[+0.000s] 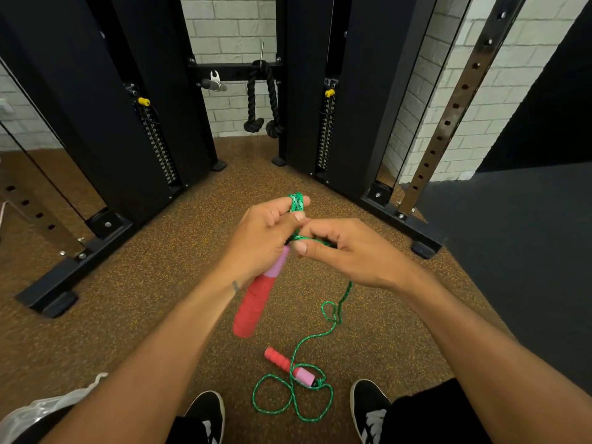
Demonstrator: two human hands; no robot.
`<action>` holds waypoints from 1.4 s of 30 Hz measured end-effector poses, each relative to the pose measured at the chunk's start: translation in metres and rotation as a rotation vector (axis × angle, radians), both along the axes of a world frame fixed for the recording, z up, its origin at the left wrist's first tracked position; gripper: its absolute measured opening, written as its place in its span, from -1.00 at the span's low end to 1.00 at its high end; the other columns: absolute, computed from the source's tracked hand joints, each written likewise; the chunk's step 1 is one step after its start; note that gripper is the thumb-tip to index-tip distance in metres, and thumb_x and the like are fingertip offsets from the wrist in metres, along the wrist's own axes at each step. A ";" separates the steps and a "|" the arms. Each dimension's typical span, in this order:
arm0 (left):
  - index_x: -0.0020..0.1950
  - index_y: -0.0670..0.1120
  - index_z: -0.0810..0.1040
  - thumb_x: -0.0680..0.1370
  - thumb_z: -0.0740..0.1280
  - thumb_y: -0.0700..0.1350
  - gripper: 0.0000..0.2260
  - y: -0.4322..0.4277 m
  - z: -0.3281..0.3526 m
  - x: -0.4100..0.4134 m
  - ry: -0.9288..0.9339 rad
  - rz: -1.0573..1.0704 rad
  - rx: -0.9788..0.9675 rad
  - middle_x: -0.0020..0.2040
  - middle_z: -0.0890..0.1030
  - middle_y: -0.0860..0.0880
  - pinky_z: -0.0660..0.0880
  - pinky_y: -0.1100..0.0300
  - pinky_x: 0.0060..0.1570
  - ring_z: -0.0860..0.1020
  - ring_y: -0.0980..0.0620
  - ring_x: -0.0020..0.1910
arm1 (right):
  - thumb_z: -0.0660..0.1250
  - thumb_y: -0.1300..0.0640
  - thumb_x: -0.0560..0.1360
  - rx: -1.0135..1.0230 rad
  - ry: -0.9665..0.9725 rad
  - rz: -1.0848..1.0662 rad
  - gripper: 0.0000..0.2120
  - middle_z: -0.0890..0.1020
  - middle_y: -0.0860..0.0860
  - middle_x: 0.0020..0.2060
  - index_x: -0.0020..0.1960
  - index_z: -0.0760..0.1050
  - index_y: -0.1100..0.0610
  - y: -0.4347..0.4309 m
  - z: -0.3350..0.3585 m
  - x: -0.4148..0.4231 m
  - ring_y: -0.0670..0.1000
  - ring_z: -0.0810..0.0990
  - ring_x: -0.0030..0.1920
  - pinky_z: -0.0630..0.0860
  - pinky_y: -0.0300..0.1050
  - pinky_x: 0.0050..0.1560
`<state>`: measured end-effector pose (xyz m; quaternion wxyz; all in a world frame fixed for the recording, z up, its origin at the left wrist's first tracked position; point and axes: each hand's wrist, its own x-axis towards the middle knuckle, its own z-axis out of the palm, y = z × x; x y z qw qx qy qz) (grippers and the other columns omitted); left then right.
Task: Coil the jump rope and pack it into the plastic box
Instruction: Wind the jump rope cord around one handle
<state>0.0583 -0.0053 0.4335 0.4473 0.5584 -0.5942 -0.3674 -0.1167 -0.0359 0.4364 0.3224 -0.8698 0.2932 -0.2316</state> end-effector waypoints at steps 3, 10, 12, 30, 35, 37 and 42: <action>0.09 -0.12 0.63 0.67 0.20 -0.14 -0.79 0.004 0.003 -0.001 -0.105 -0.147 0.056 -0.16 0.67 0.01 0.48 0.18 -0.15 0.55 0.21 -0.27 | 0.34 -0.03 0.58 -0.031 -0.039 -0.031 -0.83 0.66 -0.03 -0.26 -0.10 0.61 0.03 -0.003 0.005 -0.002 0.05 0.61 -0.25 0.53 0.09 -0.20; 0.17 -0.22 0.60 0.64 0.18 -0.21 -0.76 0.007 0.010 -0.003 0.369 -0.328 0.242 -0.11 0.71 -0.22 0.52 0.22 -0.15 0.56 0.04 -0.30 | 0.50 -0.12 0.37 0.036 -0.262 -0.198 -0.73 0.57 -0.06 -0.33 -0.13 0.56 0.06 -0.014 0.013 -0.008 0.00 0.49 -0.33 0.48 -0.04 -0.27; 0.22 -0.22 0.57 0.63 0.19 -0.15 -0.73 0.009 0.010 -0.001 0.451 -0.380 0.256 -0.12 0.70 -0.21 0.48 0.23 -0.17 0.51 0.05 -0.31 | 0.47 -0.09 0.40 0.118 -0.329 -0.195 -0.80 0.58 -0.11 -0.31 -0.14 0.56 0.02 -0.019 0.013 -0.011 -0.03 0.55 -0.29 0.54 -0.11 -0.27; 0.29 -0.13 0.55 0.61 0.22 -0.18 -0.72 0.011 0.012 -0.004 0.543 -0.276 0.165 0.04 0.73 -0.09 0.60 0.27 -0.09 0.68 0.11 -0.11 | 0.19 0.18 0.66 0.599 -0.149 -0.137 -0.74 0.54 0.00 -0.33 -0.04 0.58 -0.07 -0.014 -0.017 0.005 -0.09 0.49 -0.35 0.44 -0.18 -0.29; 0.35 -0.10 0.50 0.63 0.21 -0.19 -0.71 0.007 0.010 -0.002 0.505 -0.209 0.150 0.14 0.70 -0.06 0.58 0.23 0.05 0.67 0.08 0.05 | 0.18 0.12 0.67 0.614 -0.099 -0.161 -0.82 0.57 0.02 -0.29 -0.03 0.54 0.08 -0.010 -0.013 0.009 -0.07 0.53 -0.34 0.47 -0.09 -0.23; 0.37 -0.11 0.48 0.63 0.22 -0.22 -0.69 0.006 0.009 -0.001 0.474 -0.198 0.154 0.15 0.70 -0.08 0.57 0.22 0.05 0.66 0.09 0.04 | 0.19 0.10 0.66 0.580 -0.065 -0.170 -0.81 0.58 0.01 -0.28 -0.05 0.55 0.05 -0.010 -0.013 0.009 -0.05 0.54 -0.32 0.48 -0.07 -0.22; 0.39 -0.19 0.46 0.65 0.19 -0.27 -0.69 0.005 0.007 -0.005 0.426 -0.054 0.109 0.07 0.70 -0.12 0.58 0.22 -0.23 0.67 0.12 -0.09 | 0.26 0.03 0.63 0.469 0.004 -0.123 -0.78 0.57 -0.04 -0.34 -0.08 0.64 0.03 -0.010 -0.012 0.006 -0.05 0.55 -0.32 0.50 -0.08 -0.22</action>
